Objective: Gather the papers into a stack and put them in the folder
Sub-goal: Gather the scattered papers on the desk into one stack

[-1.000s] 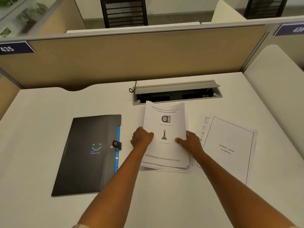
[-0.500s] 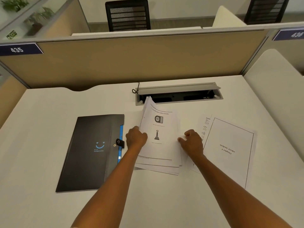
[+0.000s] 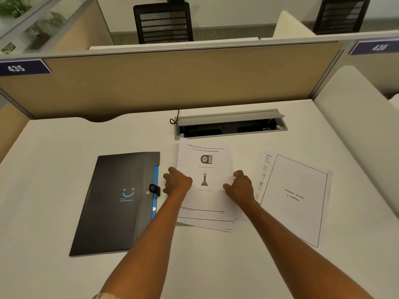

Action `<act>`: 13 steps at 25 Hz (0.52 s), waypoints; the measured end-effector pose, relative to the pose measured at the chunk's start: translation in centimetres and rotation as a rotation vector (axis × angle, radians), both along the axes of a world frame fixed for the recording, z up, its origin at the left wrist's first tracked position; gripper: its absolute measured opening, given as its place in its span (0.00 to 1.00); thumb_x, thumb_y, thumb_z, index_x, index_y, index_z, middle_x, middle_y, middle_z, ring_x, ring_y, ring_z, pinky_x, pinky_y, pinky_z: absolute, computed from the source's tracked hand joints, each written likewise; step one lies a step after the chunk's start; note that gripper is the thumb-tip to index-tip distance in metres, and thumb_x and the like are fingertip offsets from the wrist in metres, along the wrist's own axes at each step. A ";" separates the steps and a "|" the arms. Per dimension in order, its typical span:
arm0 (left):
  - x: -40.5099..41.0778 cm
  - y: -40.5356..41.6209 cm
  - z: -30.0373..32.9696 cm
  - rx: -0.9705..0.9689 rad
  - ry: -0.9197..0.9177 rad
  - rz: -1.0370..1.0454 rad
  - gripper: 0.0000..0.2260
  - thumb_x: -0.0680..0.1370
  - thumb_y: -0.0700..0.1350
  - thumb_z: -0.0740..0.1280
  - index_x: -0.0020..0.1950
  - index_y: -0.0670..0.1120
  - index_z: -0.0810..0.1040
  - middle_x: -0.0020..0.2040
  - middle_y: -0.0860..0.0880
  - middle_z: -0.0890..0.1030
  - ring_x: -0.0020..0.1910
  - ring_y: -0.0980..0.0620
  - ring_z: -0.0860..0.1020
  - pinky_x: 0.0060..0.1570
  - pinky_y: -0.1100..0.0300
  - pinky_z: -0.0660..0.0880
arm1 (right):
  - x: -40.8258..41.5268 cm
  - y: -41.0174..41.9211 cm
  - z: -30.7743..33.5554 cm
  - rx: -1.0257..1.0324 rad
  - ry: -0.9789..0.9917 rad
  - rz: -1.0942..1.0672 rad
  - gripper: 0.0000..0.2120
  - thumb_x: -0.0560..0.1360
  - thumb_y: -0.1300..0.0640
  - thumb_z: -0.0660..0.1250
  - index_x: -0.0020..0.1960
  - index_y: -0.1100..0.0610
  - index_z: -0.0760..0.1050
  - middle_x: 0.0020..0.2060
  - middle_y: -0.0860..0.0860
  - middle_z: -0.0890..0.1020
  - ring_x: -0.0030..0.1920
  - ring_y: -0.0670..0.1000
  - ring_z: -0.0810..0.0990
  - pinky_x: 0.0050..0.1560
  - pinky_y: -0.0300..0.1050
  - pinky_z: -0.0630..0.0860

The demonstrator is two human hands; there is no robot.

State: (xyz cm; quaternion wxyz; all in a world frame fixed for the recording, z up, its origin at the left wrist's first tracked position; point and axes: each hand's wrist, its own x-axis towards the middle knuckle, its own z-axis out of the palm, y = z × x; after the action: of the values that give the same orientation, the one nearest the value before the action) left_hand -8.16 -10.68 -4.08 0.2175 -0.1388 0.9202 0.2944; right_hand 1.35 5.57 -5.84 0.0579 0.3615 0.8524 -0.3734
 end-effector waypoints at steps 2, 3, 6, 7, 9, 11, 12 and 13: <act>-0.1 -0.4 -0.3 0.028 -0.027 0.013 0.22 0.73 0.44 0.71 0.64 0.41 0.69 0.59 0.41 0.75 0.54 0.42 0.78 0.54 0.50 0.77 | 0.1 0.2 -0.1 -0.045 0.023 -0.030 0.28 0.71 0.54 0.71 0.68 0.60 0.67 0.59 0.59 0.79 0.61 0.59 0.77 0.57 0.49 0.73; -0.1 -0.7 -0.3 0.056 -0.036 0.023 0.15 0.73 0.43 0.71 0.57 0.41 0.72 0.53 0.42 0.77 0.49 0.44 0.78 0.49 0.53 0.77 | 0.2 0.3 -0.2 -0.079 0.037 -0.053 0.28 0.71 0.54 0.72 0.67 0.61 0.68 0.59 0.59 0.80 0.61 0.59 0.77 0.58 0.48 0.73; -0.1 -1.3 -0.1 0.133 -0.073 0.080 0.11 0.73 0.45 0.71 0.43 0.41 0.72 0.39 0.46 0.75 0.36 0.49 0.74 0.42 0.56 0.75 | 0.5 0.6 0.0 -0.178 0.062 -0.132 0.26 0.72 0.55 0.72 0.66 0.61 0.70 0.58 0.57 0.80 0.61 0.58 0.77 0.57 0.46 0.71; -0.1 -1.4 -0.2 0.153 -0.087 0.095 0.11 0.73 0.45 0.72 0.44 0.40 0.73 0.41 0.46 0.75 0.36 0.49 0.75 0.43 0.56 0.76 | 0.7 0.6 0.0 -0.196 0.060 -0.146 0.26 0.71 0.56 0.72 0.66 0.61 0.70 0.58 0.57 0.80 0.60 0.57 0.77 0.56 0.45 0.71; 0.0 -1.6 -0.3 0.190 -0.117 0.104 0.15 0.72 0.46 0.73 0.52 0.39 0.75 0.46 0.44 0.77 0.43 0.46 0.77 0.48 0.54 0.78 | 0.8 0.7 -0.3 -0.220 0.060 -0.161 0.25 0.71 0.56 0.72 0.65 0.60 0.71 0.59 0.56 0.79 0.60 0.56 0.77 0.56 0.45 0.71; 0.0 -1.8 -0.6 0.262 -0.112 0.110 0.20 0.71 0.47 0.74 0.58 0.39 0.75 0.52 0.43 0.80 0.50 0.43 0.79 0.53 0.51 0.79 | 0.9 0.8 -0.5 -0.241 0.057 -0.176 0.23 0.70 0.56 0.72 0.63 0.59 0.72 0.58 0.54 0.80 0.59 0.55 0.77 0.56 0.45 0.72; 0.1 -1.9 -0.4 0.307 -0.105 0.098 0.21 0.71 0.47 0.74 0.60 0.39 0.76 0.55 0.43 0.81 0.52 0.42 0.80 0.54 0.49 0.79 | 0.9 0.9 -0.5 -0.255 0.058 -0.185 0.22 0.70 0.56 0.72 0.62 0.58 0.73 0.57 0.54 0.80 0.57 0.54 0.78 0.54 0.45 0.73; 0.1 -2.0 -0.2 0.356 -0.106 0.088 0.22 0.71 0.46 0.74 0.61 0.40 0.76 0.56 0.42 0.81 0.53 0.41 0.80 0.56 0.48 0.79 | 1.0 0.9 -0.6 -0.269 0.061 -0.195 0.21 0.69 0.56 0.72 0.61 0.58 0.74 0.55 0.53 0.81 0.55 0.54 0.78 0.52 0.45 0.73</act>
State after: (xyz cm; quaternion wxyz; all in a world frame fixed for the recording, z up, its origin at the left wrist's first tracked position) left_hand -8.08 -12.64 -4.30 0.2738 -0.1536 0.8339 0.4539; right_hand 2.33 6.49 -6.44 0.0435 0.4198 0.7571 -0.4986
